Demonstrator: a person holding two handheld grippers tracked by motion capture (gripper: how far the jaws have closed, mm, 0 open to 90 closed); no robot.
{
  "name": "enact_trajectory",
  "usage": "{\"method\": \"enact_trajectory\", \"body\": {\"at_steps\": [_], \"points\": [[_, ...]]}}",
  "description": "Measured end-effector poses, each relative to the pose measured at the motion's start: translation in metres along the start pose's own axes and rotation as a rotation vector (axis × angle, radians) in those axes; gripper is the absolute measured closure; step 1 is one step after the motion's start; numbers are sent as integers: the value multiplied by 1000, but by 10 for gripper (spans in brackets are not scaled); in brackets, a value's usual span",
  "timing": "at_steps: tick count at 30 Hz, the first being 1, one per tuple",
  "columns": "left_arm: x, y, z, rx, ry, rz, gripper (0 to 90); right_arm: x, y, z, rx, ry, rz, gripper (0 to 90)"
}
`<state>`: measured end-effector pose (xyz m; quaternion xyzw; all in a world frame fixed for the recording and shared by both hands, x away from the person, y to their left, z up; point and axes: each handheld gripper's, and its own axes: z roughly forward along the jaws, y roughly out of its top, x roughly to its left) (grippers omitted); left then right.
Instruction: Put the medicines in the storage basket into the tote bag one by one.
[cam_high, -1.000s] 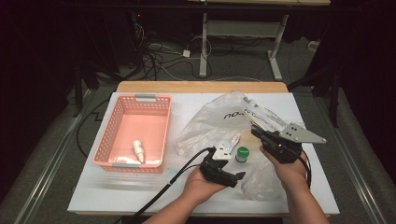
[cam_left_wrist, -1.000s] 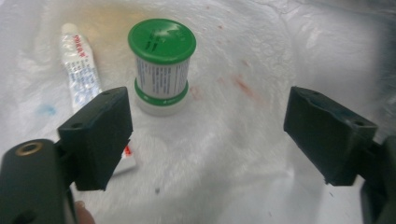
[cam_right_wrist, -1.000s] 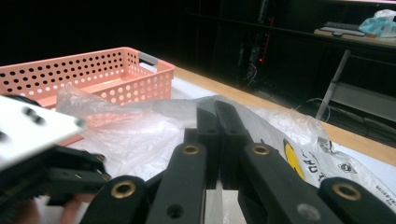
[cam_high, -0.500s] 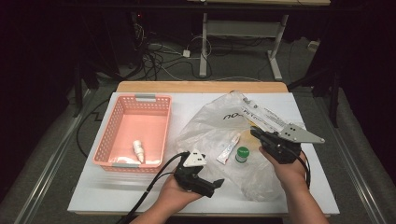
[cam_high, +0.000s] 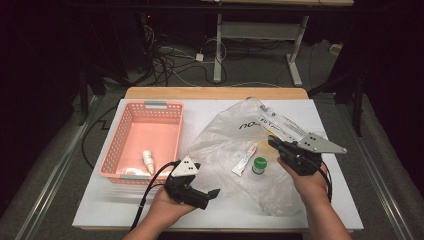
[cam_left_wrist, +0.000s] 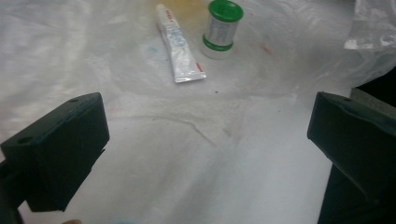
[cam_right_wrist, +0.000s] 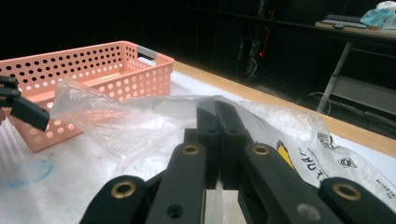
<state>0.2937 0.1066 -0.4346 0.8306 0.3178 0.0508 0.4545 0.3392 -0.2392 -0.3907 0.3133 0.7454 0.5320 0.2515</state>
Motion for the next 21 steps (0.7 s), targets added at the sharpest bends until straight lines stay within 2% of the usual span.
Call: {"method": "enact_trajectory", "body": {"at_steps": [11, 21], "points": [[20, 0, -28, -21, 54, -61, 0, -3, 0, -3, -5, -3, 11, 900], [39, -6, -41, -20, 147, -83, 0, -4, 0, -4, -6, -8, 13, 900]]}}
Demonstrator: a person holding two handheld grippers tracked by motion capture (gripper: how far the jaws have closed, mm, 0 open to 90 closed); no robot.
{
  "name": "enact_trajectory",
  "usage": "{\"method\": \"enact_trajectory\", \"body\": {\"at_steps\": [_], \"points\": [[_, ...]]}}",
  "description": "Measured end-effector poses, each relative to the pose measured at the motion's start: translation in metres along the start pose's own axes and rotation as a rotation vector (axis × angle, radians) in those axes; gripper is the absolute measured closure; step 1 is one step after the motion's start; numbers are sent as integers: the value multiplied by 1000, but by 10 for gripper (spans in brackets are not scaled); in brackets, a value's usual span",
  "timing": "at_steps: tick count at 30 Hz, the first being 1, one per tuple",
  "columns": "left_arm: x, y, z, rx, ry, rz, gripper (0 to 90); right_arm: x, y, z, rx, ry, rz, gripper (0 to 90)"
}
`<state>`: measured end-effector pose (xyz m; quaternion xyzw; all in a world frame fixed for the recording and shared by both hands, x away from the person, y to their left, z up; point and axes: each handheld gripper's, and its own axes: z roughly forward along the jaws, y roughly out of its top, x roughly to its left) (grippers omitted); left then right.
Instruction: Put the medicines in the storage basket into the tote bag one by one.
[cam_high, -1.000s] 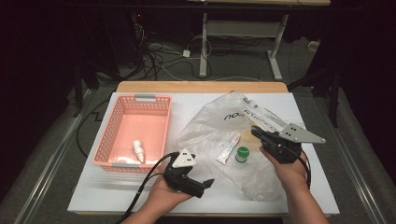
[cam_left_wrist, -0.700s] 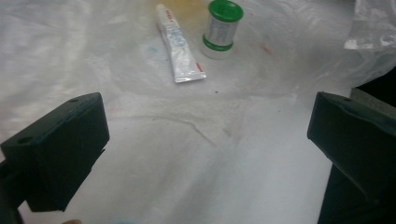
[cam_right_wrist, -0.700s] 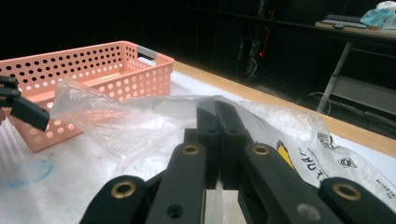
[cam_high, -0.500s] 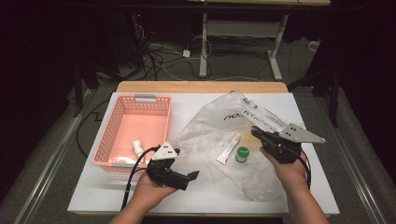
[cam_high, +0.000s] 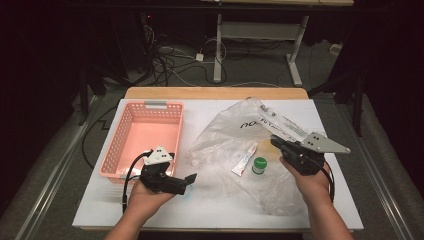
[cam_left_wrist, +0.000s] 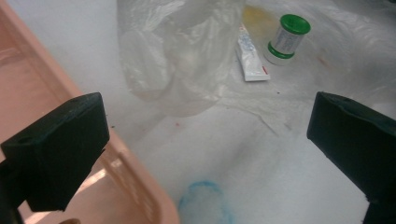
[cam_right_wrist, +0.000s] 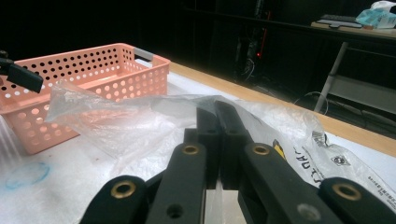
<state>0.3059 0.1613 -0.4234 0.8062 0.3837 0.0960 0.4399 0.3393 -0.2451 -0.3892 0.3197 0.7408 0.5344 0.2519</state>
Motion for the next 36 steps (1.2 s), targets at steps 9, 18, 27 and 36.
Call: {"method": "enact_trajectory", "body": {"at_steps": [9, 18, 27, 36], "points": [[20, -5, -9, -6, 68, -34, 0, -1, -1, 0, -2, -3, 2, 900], [45, -7, -29, -21, 132, -82, 0, -1, 0, -2, -7, -3, -2, 900], [63, -12, -40, -19, 179, -138, 0, -1, 0, -1, -3, -2, -7, 900], [72, 4, -32, 10, 180, -168, 0, -2, 0, -2, -7, -5, -6, 900]]}}
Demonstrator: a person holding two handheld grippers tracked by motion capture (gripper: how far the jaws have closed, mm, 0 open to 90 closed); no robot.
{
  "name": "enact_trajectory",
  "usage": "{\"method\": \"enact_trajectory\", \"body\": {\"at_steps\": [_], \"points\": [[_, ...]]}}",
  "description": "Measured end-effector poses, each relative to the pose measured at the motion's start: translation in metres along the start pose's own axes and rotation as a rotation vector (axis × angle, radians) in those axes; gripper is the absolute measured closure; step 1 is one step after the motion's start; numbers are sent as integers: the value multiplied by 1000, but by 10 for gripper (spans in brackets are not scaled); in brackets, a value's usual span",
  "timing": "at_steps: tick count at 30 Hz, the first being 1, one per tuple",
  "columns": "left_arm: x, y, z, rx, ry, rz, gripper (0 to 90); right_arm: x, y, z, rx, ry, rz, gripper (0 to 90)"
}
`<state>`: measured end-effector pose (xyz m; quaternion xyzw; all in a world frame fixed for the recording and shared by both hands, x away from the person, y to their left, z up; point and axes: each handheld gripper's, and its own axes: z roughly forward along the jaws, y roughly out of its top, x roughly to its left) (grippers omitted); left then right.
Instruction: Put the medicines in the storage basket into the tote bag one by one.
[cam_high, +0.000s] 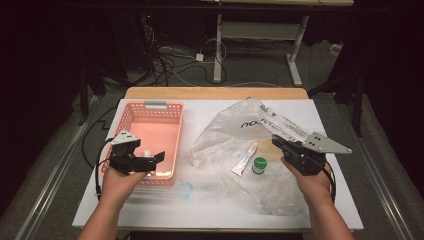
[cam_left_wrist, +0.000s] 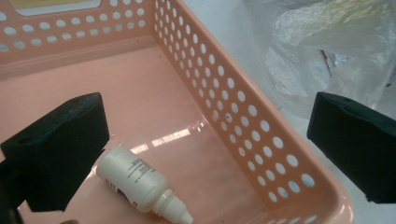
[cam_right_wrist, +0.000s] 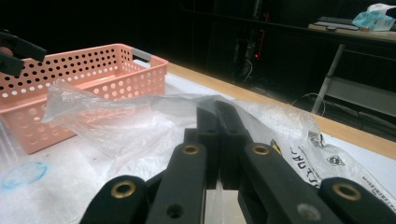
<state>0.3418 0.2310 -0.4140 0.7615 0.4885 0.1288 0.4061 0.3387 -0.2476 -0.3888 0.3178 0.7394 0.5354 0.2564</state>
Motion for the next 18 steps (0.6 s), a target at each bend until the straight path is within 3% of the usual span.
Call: {"method": "enact_trajectory", "body": {"at_steps": [8, 12, 18], "points": [[13, 18, 16, 117, 26, -4, 0, 0, 1, -2, -2, -1, -3, 900], [16, 23, 26, 204, 56, 4, 0, 1, 1, -1, 2, 6, -7, 900], [27, 28, 39, 330, 59, -33, 17, 1, 1, -1, 1, 2, -2, 900]]}}
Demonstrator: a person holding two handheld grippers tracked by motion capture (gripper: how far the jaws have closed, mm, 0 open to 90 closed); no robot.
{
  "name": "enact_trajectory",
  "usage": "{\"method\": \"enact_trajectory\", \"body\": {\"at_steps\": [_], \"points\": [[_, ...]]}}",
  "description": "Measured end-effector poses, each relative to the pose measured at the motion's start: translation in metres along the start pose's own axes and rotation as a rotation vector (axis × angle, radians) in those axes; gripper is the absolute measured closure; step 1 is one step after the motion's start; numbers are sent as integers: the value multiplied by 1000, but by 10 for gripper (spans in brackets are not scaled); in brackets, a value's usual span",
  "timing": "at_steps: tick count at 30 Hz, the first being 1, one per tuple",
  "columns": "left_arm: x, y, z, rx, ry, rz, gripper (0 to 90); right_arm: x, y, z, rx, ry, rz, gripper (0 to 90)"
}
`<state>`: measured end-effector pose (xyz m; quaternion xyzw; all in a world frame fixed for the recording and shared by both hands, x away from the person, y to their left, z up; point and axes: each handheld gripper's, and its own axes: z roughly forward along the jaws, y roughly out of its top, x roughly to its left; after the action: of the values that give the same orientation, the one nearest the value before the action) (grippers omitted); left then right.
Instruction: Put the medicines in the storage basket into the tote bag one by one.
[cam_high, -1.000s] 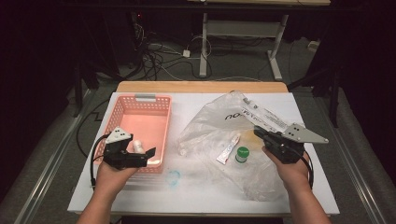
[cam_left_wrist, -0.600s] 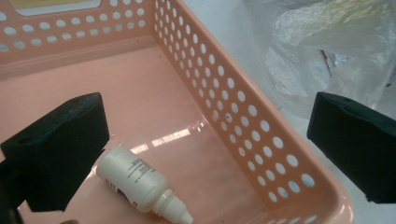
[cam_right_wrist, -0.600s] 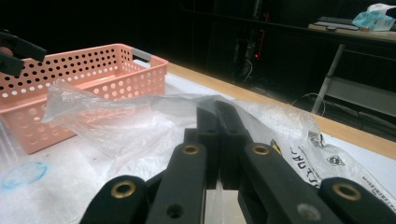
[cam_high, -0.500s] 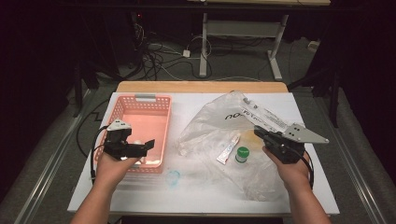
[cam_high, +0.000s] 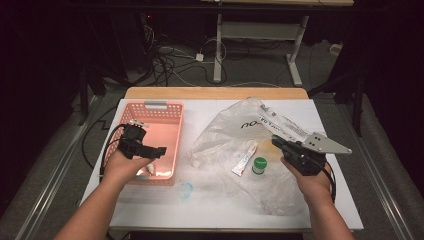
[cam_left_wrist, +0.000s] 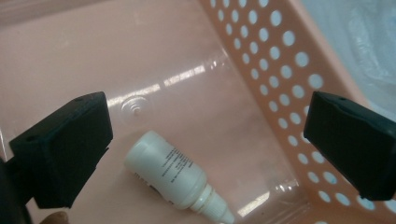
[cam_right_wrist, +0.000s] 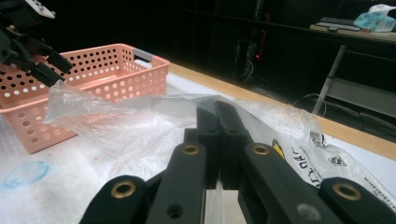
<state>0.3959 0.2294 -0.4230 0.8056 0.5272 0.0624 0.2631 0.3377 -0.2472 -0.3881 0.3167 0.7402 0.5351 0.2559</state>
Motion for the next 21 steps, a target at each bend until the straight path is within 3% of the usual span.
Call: {"method": "enact_trajectory", "body": {"at_steps": [4, 6, 8, 11, 16, 21], "points": [[13, 3, 7, 75, 2, -47, 71, 0, 0, -1, -2, -1, 1, 900], [17, 4, 11, 123, 43, -46, 99, 0, 1, -1, -4, -1, -2, 900], [22, 5, 13, 167, 50, -57, 145, 0, 1, -1, -4, 0, -1, 900], [27, 6, 17, 227, 27, -77, 168, 0, 1, -2, -6, 3, 1, 900], [29, 6, 23, 277, -13, -94, 265, 0, 2, -2, -8, 0, -2, 900], [24, 10, 33, 366, -6, -91, 316, 2, 1, 1, -3, 9, -4, 900]]}}
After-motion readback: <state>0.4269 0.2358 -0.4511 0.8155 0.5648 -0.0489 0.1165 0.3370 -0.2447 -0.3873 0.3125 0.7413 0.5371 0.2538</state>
